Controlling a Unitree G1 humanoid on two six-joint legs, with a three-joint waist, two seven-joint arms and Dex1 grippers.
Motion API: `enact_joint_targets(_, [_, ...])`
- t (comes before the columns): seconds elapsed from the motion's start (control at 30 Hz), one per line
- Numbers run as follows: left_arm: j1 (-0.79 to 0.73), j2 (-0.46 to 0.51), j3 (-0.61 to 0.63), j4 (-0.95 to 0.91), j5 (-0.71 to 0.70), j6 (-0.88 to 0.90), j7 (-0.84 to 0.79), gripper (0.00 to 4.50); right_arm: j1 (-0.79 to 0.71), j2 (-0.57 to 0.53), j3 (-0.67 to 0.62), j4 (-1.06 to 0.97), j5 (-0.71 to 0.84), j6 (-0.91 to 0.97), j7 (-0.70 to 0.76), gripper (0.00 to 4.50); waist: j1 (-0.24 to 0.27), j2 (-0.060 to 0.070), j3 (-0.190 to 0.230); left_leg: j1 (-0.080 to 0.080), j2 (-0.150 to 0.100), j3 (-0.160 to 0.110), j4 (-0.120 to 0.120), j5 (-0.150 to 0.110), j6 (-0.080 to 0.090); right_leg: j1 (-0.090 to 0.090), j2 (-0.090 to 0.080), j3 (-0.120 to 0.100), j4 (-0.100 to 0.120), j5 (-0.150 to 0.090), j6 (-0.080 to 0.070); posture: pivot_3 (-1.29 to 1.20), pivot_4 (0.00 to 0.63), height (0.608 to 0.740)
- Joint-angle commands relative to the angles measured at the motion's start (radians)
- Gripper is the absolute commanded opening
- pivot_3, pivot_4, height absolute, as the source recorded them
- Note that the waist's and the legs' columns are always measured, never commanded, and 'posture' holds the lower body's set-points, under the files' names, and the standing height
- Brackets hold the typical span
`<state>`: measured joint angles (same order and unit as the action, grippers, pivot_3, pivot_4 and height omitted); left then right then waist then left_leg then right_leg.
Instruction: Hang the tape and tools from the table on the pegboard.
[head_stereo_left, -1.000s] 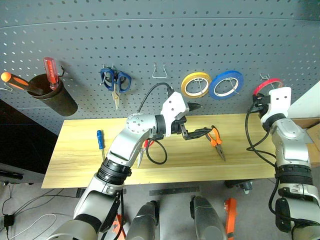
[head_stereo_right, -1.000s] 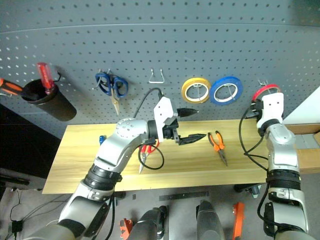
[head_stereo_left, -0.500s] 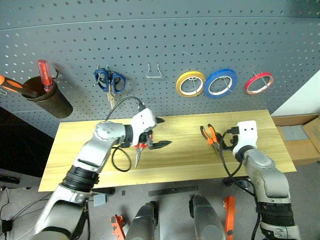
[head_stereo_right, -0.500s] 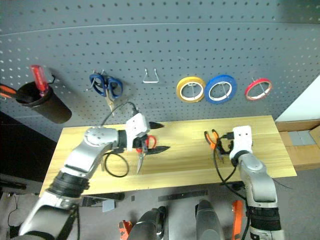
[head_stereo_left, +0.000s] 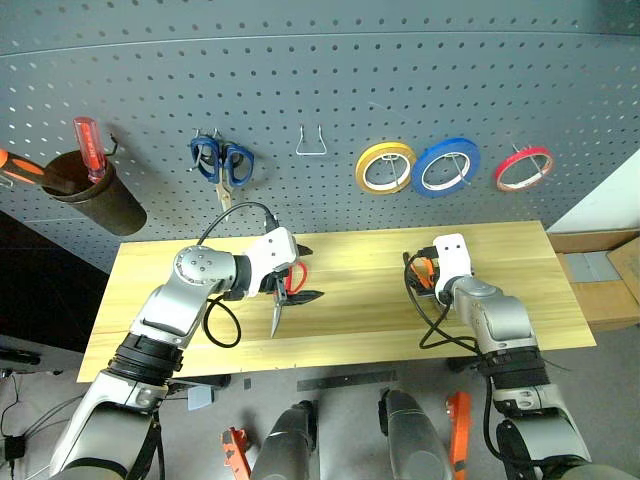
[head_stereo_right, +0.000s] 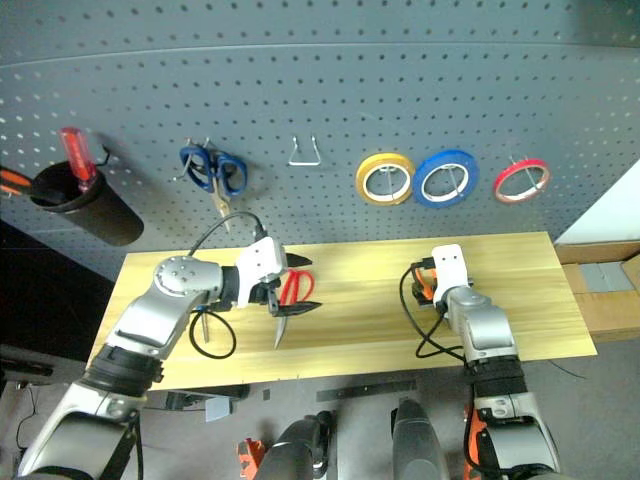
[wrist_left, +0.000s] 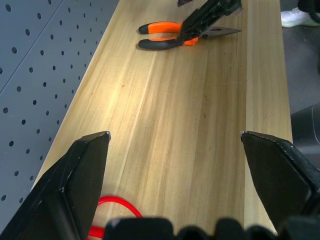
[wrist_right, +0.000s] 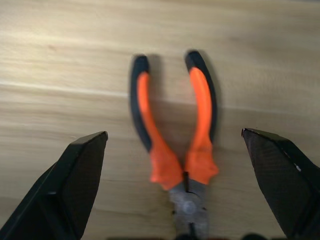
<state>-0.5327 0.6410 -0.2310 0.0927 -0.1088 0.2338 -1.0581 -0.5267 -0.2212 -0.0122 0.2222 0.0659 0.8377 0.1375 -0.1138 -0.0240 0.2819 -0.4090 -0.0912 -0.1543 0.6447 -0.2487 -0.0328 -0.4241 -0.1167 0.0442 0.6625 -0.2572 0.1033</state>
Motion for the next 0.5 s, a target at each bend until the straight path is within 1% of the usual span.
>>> enact_joint_targets(0.03, [0.007, 0.006, 0.021, -0.04, -0.003, 0.005, 0.006, 4.5, -0.029, 0.006, -0.01, 0.081, -0.003, -0.056, 0.002, 4.46, 0.0, 0.0, 0.0, 0.0, 0.0, 0.0, 0.0, 0.0, 0.0, 0.0, 0.0, 0.0, 0.0, 0.0, 0.0, -0.14, 0.303, 0.74])
enact_joint_targets(0.4, [0.012, 0.007, 0.028, -0.049, -0.007, 0.019, 0.015, 4.5, -0.116, -0.009, 0.018, 0.356, -0.035, -0.203, 0.047, 4.46, -0.002, 0.0, 0.0, 0.0, 0.0, 0.001, 0.001, 0.0, 0.0, 0.0, 0.0, 0.0, 0.001, 0.0, 0.0, -0.13, 0.293, 0.74])
enact_joint_targets(0.5, [0.013, 0.007, 0.029, -0.048, -0.007, 0.018, 0.018, 4.5, -0.141, -0.018, 0.022, 0.41, -0.039, -0.212, 0.061, 4.46, -0.002, 0.0, 0.0, 0.0, 0.0, 0.001, 0.001, 0.0, 0.0, 0.0, 0.0, 0.0, 0.001, 0.0, 0.0, -0.13, 0.29, 0.74])
